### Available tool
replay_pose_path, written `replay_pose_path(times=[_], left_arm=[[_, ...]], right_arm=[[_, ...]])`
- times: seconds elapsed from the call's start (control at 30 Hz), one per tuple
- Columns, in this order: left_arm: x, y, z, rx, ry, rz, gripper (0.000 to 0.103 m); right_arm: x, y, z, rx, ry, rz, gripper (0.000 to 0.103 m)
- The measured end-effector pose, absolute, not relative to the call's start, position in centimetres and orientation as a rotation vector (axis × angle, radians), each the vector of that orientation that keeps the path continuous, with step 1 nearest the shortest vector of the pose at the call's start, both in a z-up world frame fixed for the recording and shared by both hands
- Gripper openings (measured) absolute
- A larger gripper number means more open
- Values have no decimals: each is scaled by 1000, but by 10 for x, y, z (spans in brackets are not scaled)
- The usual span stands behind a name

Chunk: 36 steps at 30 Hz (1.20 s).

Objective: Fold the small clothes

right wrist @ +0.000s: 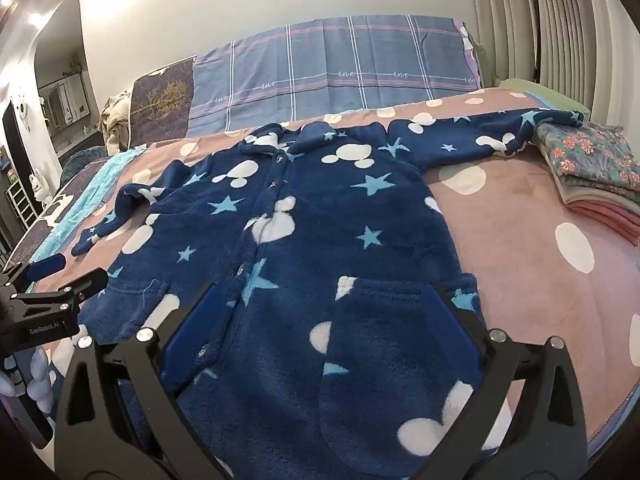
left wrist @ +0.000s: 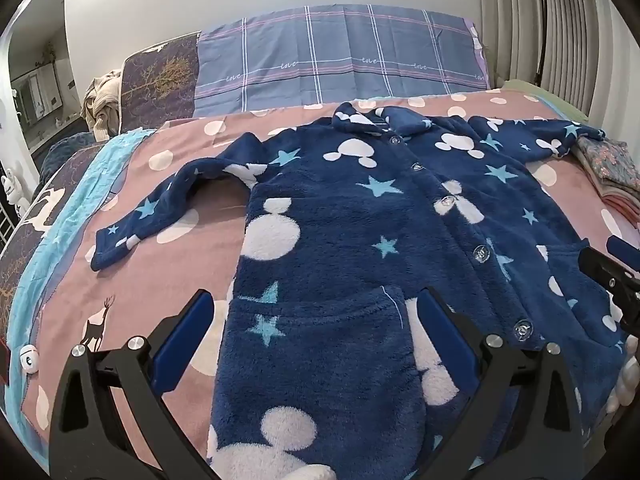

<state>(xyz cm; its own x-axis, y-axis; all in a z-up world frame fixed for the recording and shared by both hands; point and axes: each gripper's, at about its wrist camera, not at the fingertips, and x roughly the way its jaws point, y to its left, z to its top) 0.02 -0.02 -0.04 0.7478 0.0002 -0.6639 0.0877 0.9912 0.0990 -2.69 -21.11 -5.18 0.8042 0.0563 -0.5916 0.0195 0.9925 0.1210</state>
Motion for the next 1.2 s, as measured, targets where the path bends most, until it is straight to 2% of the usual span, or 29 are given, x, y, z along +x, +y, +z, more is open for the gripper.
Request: replay_pose_path(times=[0.87,1.2], left_arm=[[11,2,-4,118,733,-81,101],[20,9,-5,122,739,-65,102]], right_arm=[[-1,-188,-51,80,675,10,101],[7,-177,-43,70,611,-24,101]])
